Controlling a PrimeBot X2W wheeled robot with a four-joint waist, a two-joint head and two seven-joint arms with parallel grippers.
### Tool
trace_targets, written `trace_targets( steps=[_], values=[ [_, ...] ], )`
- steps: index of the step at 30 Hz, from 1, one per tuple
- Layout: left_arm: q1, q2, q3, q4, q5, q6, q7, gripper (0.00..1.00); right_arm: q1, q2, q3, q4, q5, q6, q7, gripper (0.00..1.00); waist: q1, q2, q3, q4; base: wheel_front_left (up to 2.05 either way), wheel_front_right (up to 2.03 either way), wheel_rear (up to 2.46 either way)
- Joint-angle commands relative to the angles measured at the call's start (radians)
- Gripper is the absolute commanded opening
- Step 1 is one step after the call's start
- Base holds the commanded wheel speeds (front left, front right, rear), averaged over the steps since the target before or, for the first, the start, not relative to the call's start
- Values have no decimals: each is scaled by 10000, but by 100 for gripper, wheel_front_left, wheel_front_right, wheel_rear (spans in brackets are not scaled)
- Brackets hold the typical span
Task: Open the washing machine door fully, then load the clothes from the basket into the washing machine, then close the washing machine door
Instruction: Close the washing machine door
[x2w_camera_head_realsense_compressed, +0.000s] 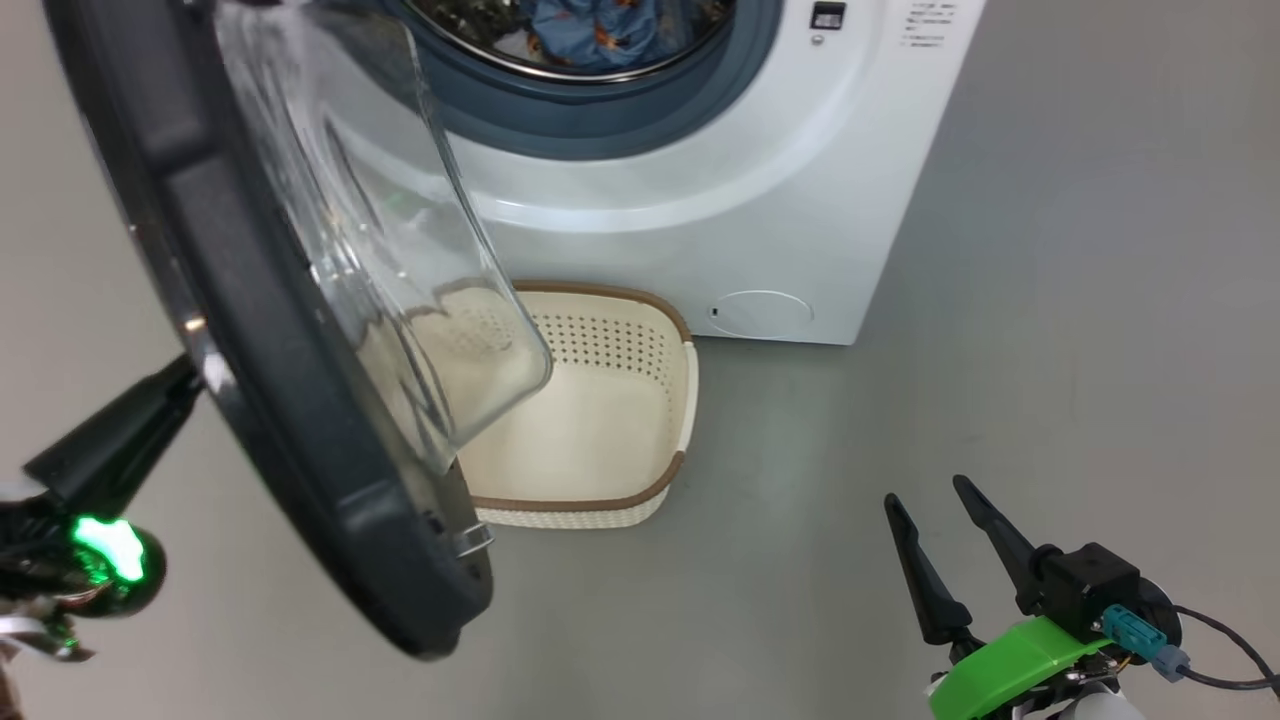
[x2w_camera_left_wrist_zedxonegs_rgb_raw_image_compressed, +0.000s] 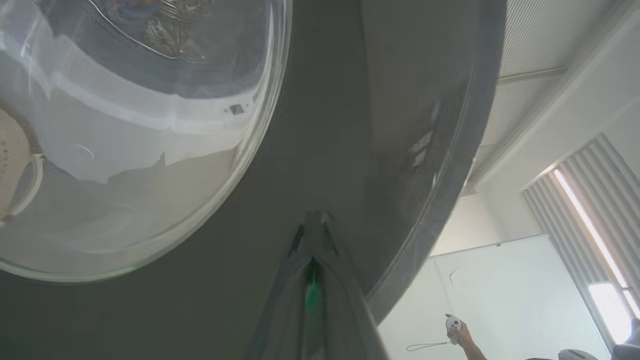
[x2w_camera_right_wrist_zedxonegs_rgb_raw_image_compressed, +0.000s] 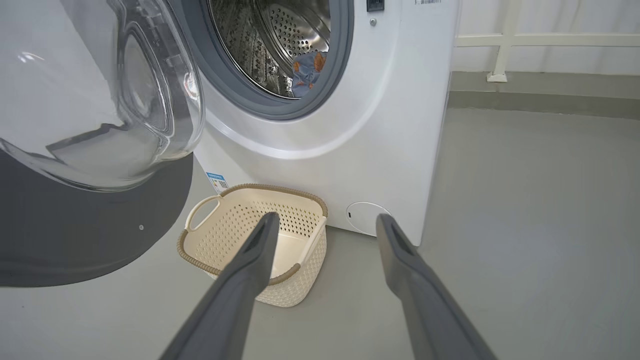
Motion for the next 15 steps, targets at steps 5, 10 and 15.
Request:
trace_targets(
  steps=[5, 10, 15],
  values=[
    [-629, -34, -214, -222, 215, -146, -47, 0, -285, 130, 240, -273, 56, 16, -127, 100, 0, 0, 59, -548, 0, 0, 0],
    [-1086, -403, -603, -29, 505, -311, -486, 0, -308, 223, 227, -296, 86, 16, -128, 100, 0, 0, 177, -1076, 0, 0, 0],
    [-1507, -539, -724, 362, 835, -593, -977, 0, -362, 318, 229, -320, 82, 16, -129, 100, 0, 0, 333, -1587, 0, 0, 0]
  ],
)
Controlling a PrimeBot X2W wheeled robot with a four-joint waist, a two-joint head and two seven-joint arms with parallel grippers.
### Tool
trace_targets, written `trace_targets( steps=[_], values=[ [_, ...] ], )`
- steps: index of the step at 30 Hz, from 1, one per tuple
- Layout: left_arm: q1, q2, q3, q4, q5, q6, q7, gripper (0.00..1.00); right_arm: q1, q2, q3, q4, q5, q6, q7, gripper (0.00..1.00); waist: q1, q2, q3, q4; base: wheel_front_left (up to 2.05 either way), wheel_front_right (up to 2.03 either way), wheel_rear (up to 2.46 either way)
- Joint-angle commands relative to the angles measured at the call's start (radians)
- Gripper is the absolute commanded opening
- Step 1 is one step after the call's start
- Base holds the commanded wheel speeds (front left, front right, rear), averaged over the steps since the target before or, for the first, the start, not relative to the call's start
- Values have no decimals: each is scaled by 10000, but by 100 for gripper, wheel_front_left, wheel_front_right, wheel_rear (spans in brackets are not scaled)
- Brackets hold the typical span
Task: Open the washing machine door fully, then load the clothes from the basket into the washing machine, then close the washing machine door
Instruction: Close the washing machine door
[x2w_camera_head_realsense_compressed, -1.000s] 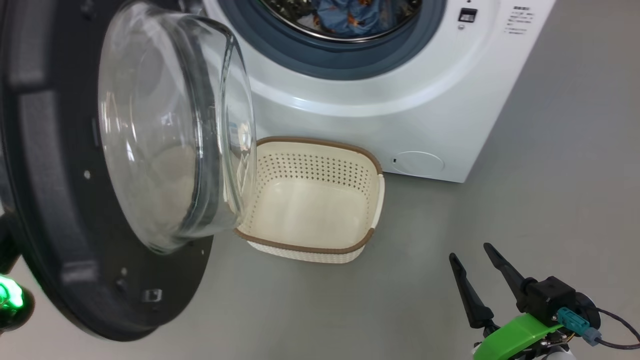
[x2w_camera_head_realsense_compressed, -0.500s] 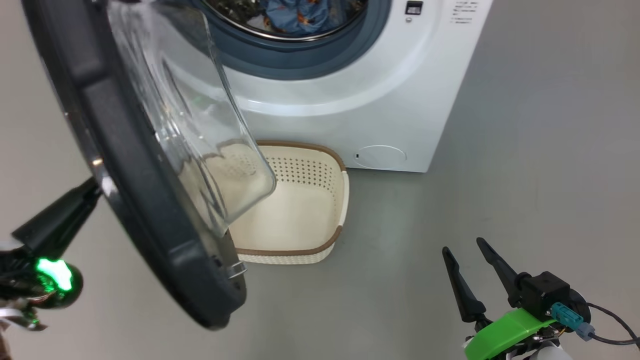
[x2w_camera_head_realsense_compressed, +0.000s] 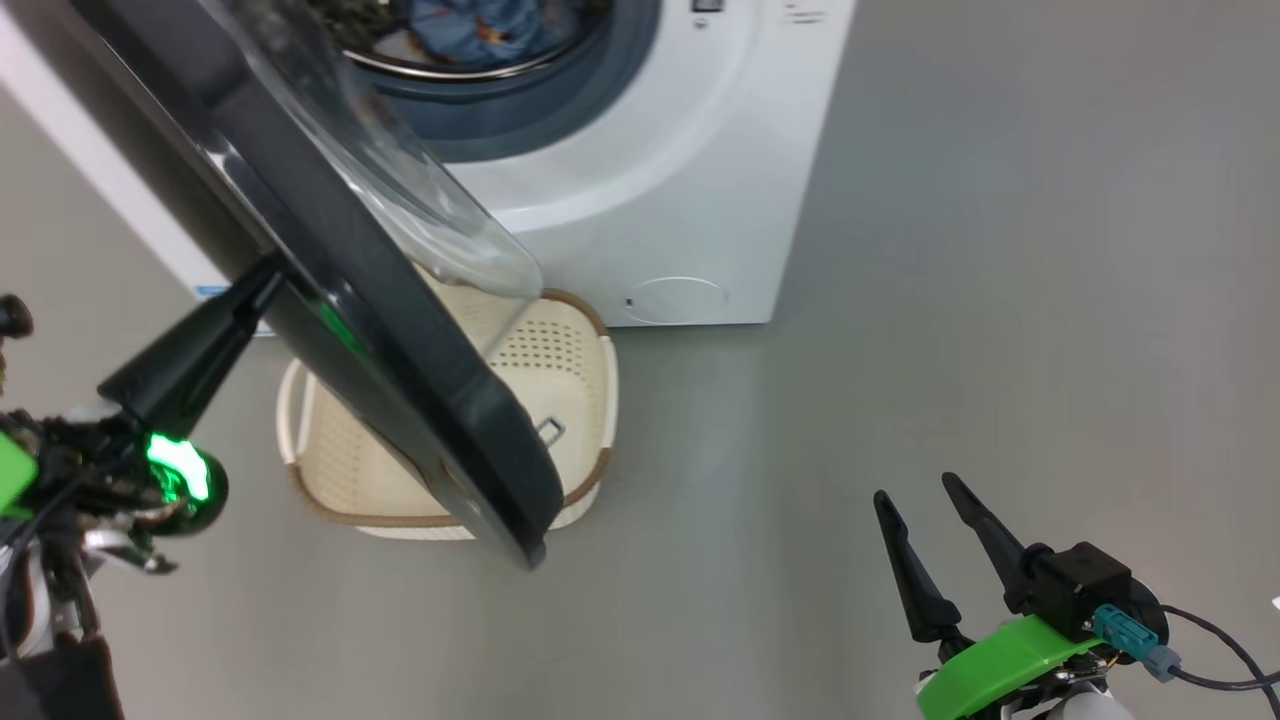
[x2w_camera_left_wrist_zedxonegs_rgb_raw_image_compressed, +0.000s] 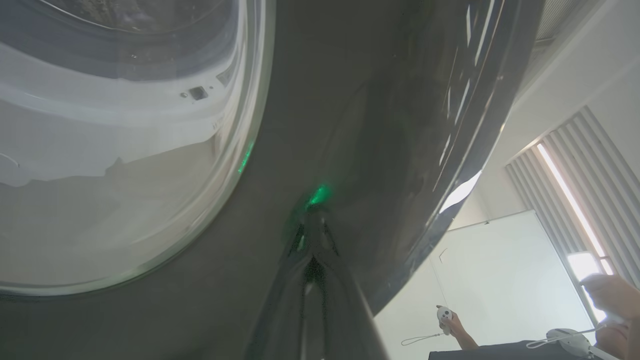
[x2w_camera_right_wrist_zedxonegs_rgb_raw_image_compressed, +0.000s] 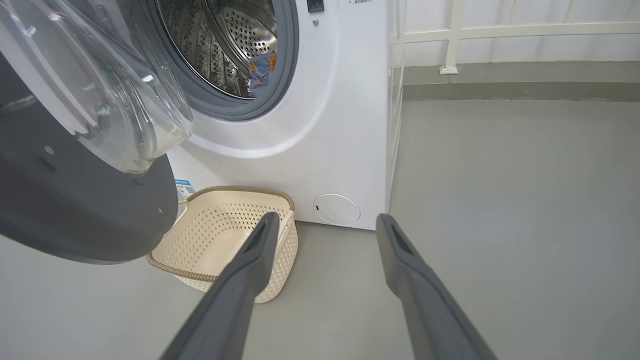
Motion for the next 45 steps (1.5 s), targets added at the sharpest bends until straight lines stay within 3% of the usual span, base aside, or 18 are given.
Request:
trace_targets(
  steps=[1, 20, 45],
  values=[
    [-431, 215, 193, -123, 145, -146, -127, 0, -330, 57, 214, -253, 89, 16, -127, 100, 0, 0, 176, -389, 0, 0, 0],
    [-2248, 492, 493, 1558, 1068, -765, -1492, 0, -702, 245, 167, -348, 234, 16, -127, 100, 0, 0, 1027, -1850, 0, 0, 0],
    [-2890, 625, 748, 2744, 1515, -1326, -2390, 0, -955, 300, 126, -373, 320, 16, -128, 100, 0, 0, 1229, -1917, 0, 0, 0]
  ],
)
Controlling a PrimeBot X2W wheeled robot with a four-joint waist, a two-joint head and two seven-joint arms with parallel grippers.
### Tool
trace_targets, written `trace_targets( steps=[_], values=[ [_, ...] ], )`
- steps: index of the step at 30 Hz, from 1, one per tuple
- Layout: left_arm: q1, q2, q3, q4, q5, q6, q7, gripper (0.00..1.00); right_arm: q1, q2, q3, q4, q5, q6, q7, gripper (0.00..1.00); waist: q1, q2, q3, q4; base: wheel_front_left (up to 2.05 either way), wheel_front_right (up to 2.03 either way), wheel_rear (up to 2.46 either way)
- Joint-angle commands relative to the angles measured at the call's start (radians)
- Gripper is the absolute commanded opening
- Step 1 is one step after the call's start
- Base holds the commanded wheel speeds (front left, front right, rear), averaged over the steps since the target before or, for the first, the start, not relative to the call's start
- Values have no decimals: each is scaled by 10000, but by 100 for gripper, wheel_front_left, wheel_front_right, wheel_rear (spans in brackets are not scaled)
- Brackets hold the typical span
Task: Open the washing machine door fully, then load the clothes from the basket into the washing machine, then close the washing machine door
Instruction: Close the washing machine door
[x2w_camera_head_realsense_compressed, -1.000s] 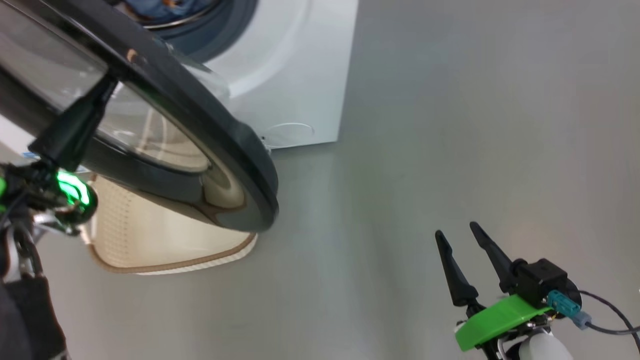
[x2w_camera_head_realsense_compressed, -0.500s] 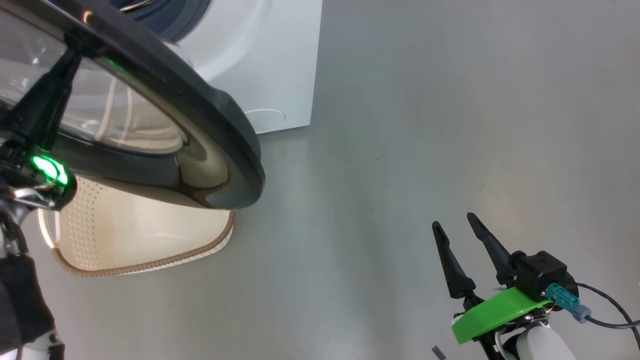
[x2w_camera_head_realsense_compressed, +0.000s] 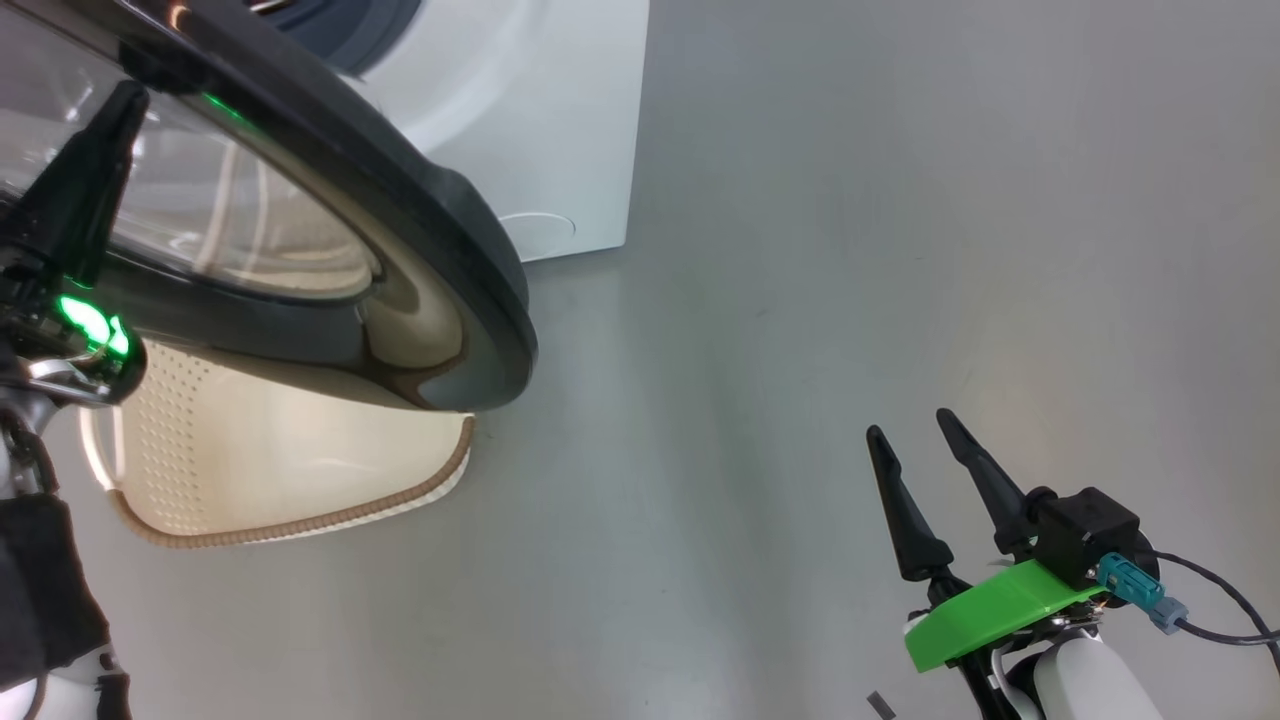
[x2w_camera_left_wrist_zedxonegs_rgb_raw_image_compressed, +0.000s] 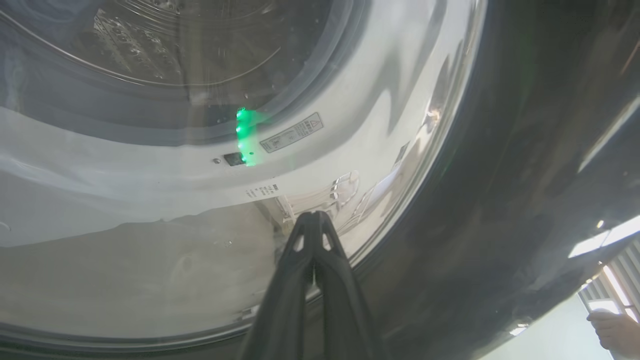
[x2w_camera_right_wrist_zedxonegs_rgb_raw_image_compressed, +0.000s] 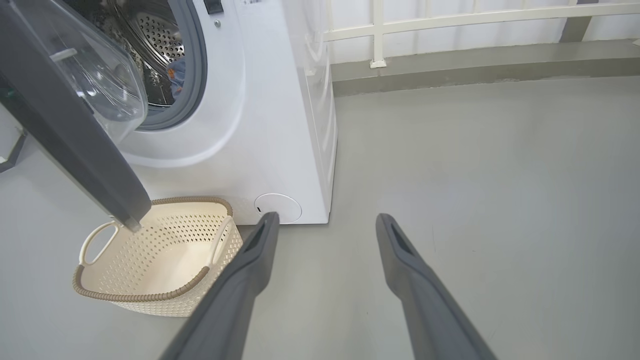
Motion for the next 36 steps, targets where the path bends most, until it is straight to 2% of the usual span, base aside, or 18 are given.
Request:
trace_targets(
  steps=[1, 8, 14, 20, 31, 32, 33, 35, 36],
  values=[
    [-153, 429, 197, -199, 131, -72, -64, 0, -112, 39, 185, -215, 101, 16, -122, 100, 0, -1, -118, 109, 0, 0, 0],
    [261, 381, 248, -355, 145, -107, -220, 0, -22, 40, 130, -156, 33, 16, -122, 100, 0, -1, -598, 398, 0, 0, 0],
    [857, 373, 187, -1129, 513, -111, -723, 0, 156, 40, 132, -125, -3, 16, -122, 100, 0, -1, -1095, 621, 0, 0, 0],
    [1749, 421, -217, -2012, 974, -112, -1338, 0, 392, 41, 109, -60, -8, 16, -122, 100, 0, -1, -1598, 794, 0, 0, 0],
    [2910, 560, -782, -2774, 940, -112, -2187, 0, 674, 41, 126, -112, -60, 16, -122, 100, 0, -1, -2019, 948, 0, 0, 0],
    [3018, 589, -841, -2843, 952, -112, -2288, 18, 690, 41, 130, -116, -64, 16, -122, 100, 0, -1, -2038, 953, 0, 0, 0],
    [3136, 632, -916, -2911, 983, -112, -2388, 22, 709, 41, 134, -118, -68, 16, -122, 100, 0, -1, -2060, 961, 0, 0, 0],
    [3364, 737, -1064, -3044, 1117, -112, -2670, 49, 746, 41, 147, -99, -77, 16, -122, 100, 0, -1, -2097, 975, 0, 0, 0],
    [3467, 790, -1148, -3129, 1175, -112, -2831, 93, 758, 38, 154, -86, -77, 16, -122, 100, 0, -1, -2115, 978, 0, 0, 0]
  ],
)
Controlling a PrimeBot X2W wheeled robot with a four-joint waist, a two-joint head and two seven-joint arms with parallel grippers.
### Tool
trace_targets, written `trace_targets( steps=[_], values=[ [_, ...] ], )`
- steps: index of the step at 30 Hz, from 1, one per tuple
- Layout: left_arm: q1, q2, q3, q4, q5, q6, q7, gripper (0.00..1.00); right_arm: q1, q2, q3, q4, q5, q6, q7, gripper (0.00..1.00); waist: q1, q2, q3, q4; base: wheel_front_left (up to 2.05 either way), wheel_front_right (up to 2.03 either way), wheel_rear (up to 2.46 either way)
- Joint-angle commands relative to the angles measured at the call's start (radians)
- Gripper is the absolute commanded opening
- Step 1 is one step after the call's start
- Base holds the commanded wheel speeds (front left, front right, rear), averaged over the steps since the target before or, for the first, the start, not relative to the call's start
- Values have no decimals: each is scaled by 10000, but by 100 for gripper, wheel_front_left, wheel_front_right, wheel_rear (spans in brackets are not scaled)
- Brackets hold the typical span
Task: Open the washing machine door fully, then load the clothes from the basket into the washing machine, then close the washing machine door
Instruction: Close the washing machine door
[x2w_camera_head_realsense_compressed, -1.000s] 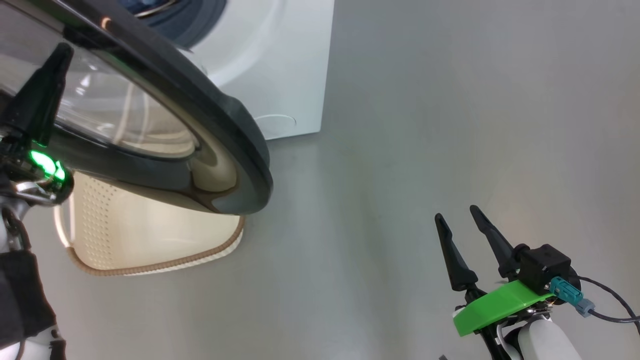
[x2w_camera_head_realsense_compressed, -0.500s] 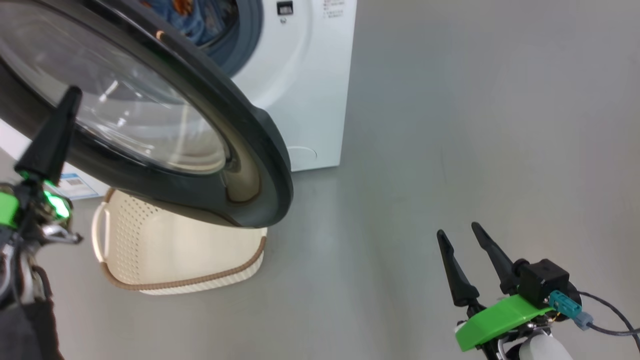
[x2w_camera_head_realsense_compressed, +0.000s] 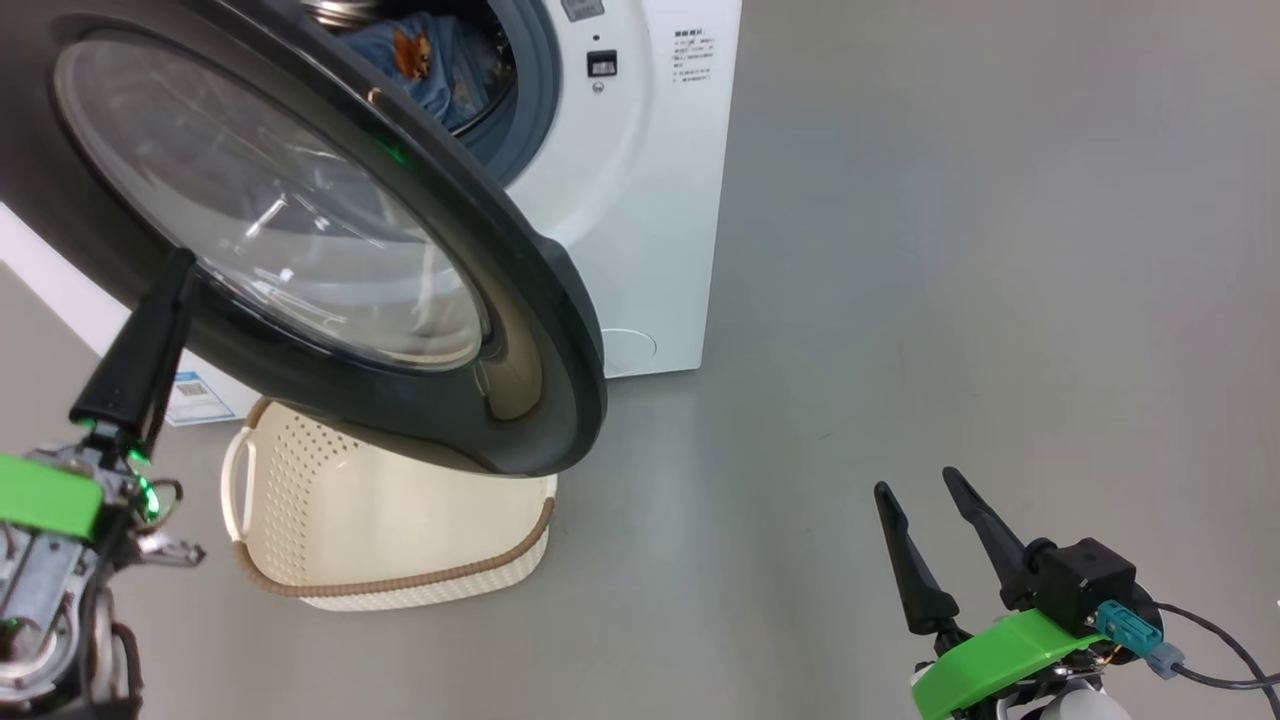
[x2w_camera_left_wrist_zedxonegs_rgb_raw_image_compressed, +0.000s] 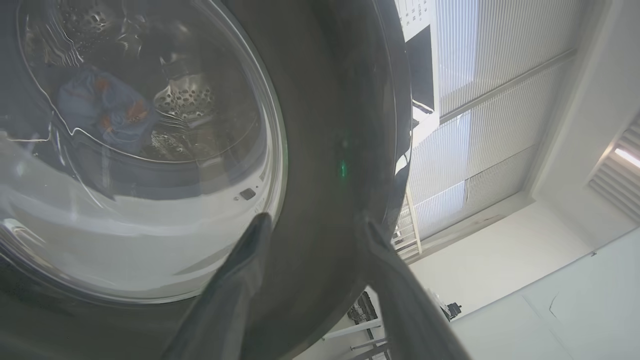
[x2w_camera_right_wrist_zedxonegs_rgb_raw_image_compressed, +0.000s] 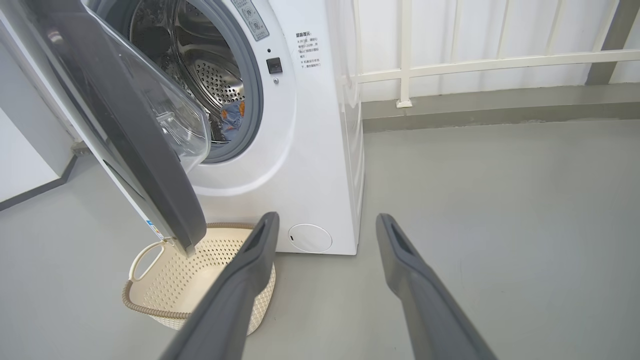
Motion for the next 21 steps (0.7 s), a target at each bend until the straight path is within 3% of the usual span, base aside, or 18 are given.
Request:
trace_targets(
  steps=[1, 7, 16, 21],
  values=[
    [35, 457, 189, -416, 135, -72, -169, 100, 5, 25, 268, -219, -67, 16, -120, 100, 0, -1, -23, 9, 0, 0, 0],
    [679, 1099, -517, -765, 1189, -72, -2233, 100, 52, -20, 258, -239, -85, 16, -120, 100, 0, -1, -88, 73, 0, 0, 0],
    [1380, 3079, -2653, 1, 4584, -72, -6220, 100, 78, -16, 290, -292, -70, 16, -120, 100, 0, -1, -115, 108, 0, 0, 0],
    [1405, 3327, -2954, 862, 6029, -73, -6824, 100, 141, -13, 272, -298, -61, 16, -120, 100, 0, -1, -168, 126, 0, 0, 0]
  ],
)
